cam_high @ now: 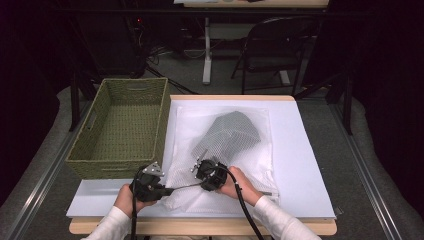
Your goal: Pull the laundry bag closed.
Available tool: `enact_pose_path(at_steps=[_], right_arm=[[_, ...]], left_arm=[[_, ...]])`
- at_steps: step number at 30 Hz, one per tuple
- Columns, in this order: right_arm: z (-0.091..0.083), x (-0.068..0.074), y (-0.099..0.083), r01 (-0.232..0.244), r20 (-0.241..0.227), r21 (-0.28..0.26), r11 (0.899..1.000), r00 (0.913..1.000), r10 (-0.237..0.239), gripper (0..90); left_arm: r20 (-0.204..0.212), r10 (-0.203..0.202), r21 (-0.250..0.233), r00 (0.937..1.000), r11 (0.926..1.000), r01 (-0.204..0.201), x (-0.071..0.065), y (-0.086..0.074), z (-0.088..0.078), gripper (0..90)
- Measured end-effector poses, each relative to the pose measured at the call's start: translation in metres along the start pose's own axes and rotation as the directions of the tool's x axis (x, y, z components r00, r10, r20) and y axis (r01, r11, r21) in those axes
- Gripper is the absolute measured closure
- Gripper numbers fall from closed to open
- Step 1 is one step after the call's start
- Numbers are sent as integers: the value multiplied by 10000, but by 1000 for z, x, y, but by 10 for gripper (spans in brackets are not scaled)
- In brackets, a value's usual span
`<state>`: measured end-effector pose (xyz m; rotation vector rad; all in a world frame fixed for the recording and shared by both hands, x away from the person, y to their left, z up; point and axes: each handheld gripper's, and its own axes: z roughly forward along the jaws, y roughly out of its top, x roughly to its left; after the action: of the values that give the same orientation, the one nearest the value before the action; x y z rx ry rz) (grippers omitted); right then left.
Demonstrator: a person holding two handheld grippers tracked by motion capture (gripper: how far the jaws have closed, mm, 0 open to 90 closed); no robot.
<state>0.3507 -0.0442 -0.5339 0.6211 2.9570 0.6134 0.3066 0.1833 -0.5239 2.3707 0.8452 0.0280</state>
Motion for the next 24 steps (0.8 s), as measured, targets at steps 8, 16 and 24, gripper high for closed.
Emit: enact_pose_path(at_steps=[8,16,24], right_arm=[[0,5,1,126,370,77,9999,9992,-129,869],[-5,0,-4,-166,419,87,9998,9990,162,869],[-12,-8,-10,-468,378,28,9989,9982,466,869]], left_arm=[[-182,146,-3,9997,9999,-146,0,0,-1,872],[-260,129,-151,9996,9998,-133,-2,0,-3,875],[-252,89,-229,9996,9997,-95,-1,-1,-6,874]])
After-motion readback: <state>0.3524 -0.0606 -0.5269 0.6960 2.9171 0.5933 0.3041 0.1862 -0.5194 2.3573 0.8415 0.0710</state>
